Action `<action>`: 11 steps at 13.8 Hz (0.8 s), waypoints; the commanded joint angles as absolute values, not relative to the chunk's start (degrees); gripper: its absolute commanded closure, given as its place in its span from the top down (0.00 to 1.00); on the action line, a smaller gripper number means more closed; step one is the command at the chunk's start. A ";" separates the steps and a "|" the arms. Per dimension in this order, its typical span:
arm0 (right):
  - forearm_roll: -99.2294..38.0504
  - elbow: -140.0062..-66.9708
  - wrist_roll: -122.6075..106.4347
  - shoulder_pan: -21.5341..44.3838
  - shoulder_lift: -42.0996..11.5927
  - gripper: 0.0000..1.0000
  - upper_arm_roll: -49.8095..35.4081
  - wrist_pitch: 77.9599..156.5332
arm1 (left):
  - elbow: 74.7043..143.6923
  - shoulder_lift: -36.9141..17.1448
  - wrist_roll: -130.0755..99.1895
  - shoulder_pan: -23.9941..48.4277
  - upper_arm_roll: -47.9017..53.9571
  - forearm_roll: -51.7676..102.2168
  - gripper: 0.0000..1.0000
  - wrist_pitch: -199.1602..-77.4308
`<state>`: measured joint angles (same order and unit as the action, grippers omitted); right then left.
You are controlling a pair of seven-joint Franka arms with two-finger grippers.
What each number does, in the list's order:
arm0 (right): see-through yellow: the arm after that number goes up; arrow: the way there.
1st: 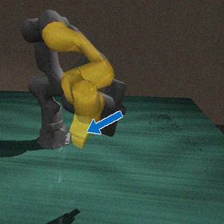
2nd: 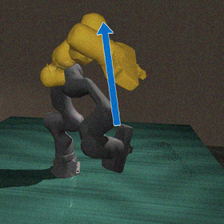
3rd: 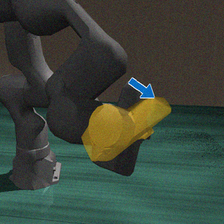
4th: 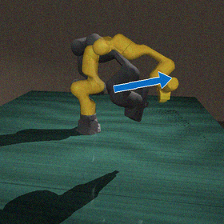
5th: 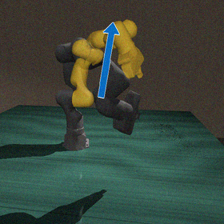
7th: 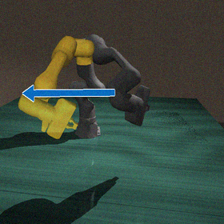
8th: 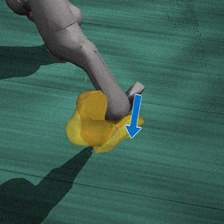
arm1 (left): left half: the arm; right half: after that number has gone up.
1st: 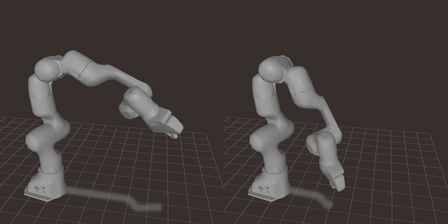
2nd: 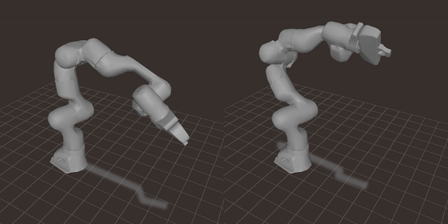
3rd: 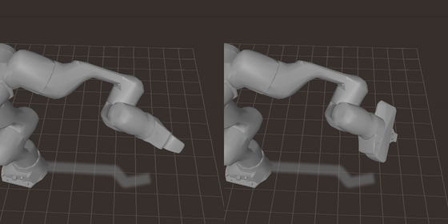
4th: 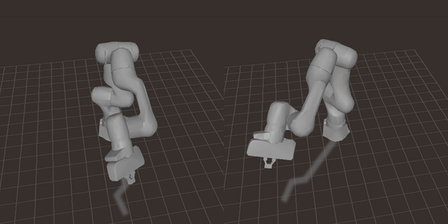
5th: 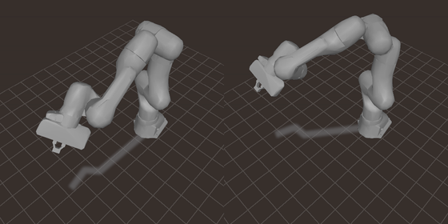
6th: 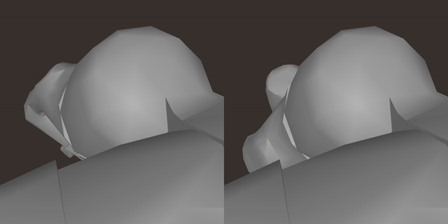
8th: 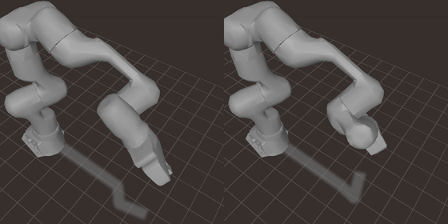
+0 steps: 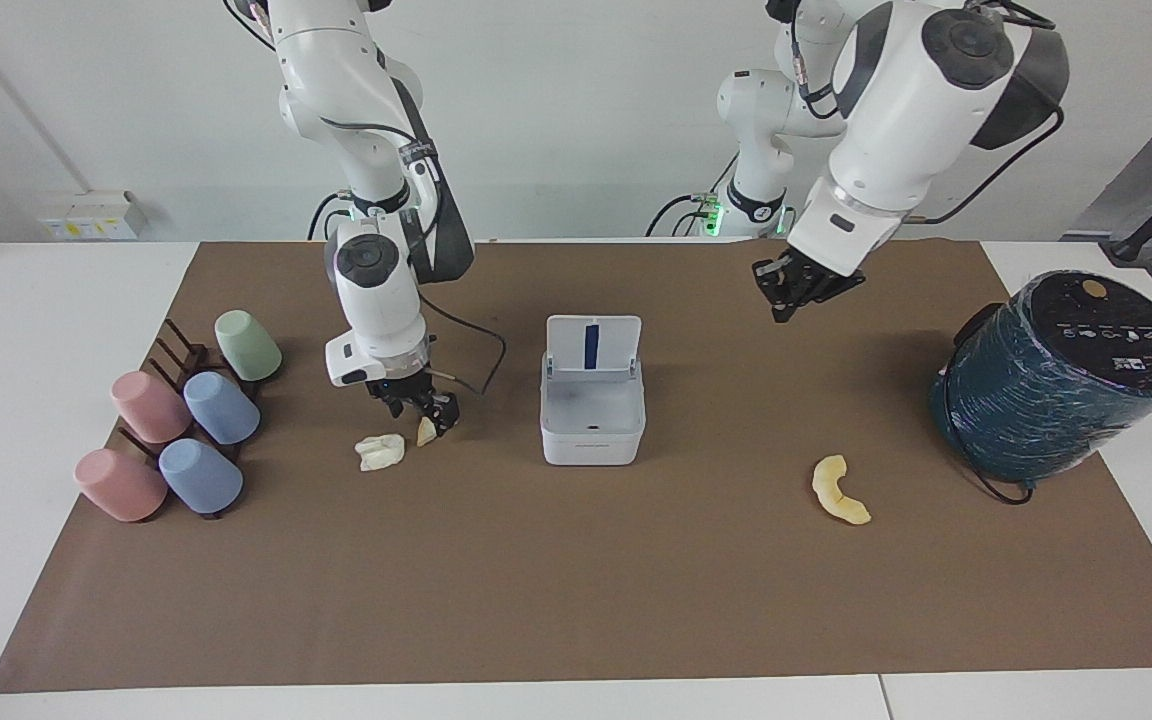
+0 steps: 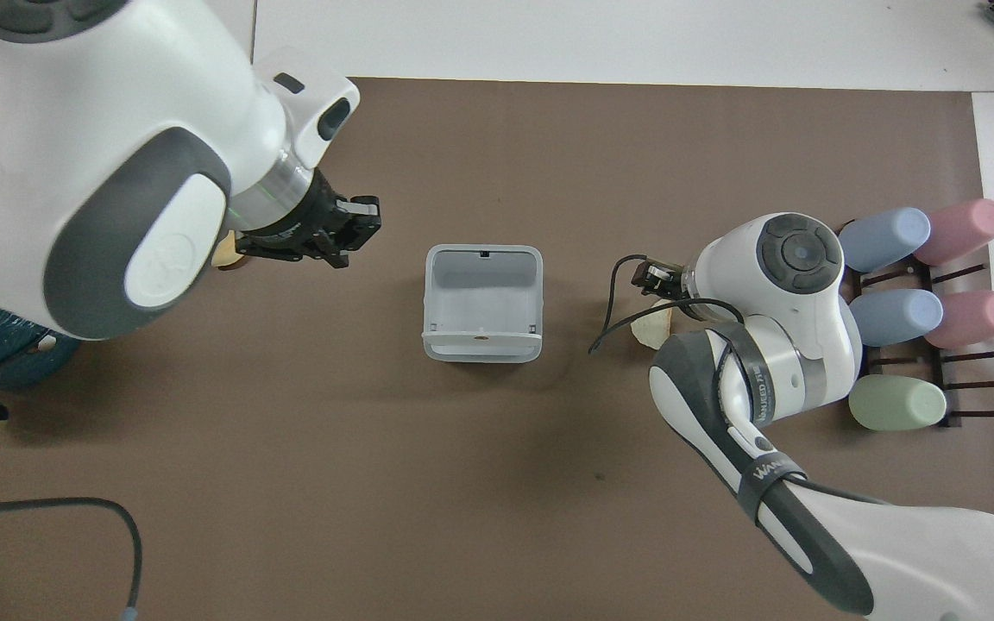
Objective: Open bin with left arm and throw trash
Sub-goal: 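Draw the left gripper back while the right gripper grasps the bread piece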
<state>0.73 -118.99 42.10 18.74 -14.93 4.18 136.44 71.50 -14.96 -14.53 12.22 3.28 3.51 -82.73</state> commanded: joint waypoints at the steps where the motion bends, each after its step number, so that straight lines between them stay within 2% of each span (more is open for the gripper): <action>1: 0.09 -119.71 44.38 19.34 -15.56 0.84 4.22 139.38 | 71.98 -13.63 -6.01 8.10 3.69 0.01 0.00 -81.39; 3: 0.09 -119.79 44.73 19.42 -16.25 0.83 4.13 140.09 | 74.51 -10.99 1.38 5.11 3.87 -0.53 0.00 -81.65; 4: 0.09 -119.79 45.00 19.51 -16.87 0.83 4.22 140.97 | 75.84 -10.20 2.45 3.53 3.95 -0.44 0.08 -81.91; 5: 0.09 -119.79 45.26 19.51 -17.14 0.83 4.22 142.11 | 77.24 -9.67 2.46 3.17 3.87 -0.44 0.25 -82.35; 6: 0.09 -119.79 45.26 19.51 -17.23 0.81 4.22 141.95 | 78.56 -8.80 2.03 3.16 3.87 -0.44 0.62 -82.44; 7: 0.09 -119.88 45.26 19.51 -17.14 0.67 4.22 141.68 | 81.01 -7.57 1.85 3.08 3.78 -0.44 0.91 -82.44; 8: 0.09 -120.23 45.09 19.51 -17.14 0.42 4.22 141.68 | 83.38 -6.43 2.11 2.82 3.78 -0.44 1.00 -83.92; 9: 0.17 -120.23 45.09 19.51 -17.14 0.06 4.22 141.51 | 85.24 -5.81 2.63 2.20 3.87 -0.53 1.00 -86.63; 10: 0.18 -120.15 45.00 19.51 -17.14 0.00 4.22 141.50 | 86.21 -5.45 2.64 2.37 3.87 -0.53 1.00 -89.44; 11: 0.35 -119.97 44.56 19.51 -17.14 0.00 4.22 141.42 | 86.39 -5.54 2.38 2.63 3.87 -0.44 1.00 -91.65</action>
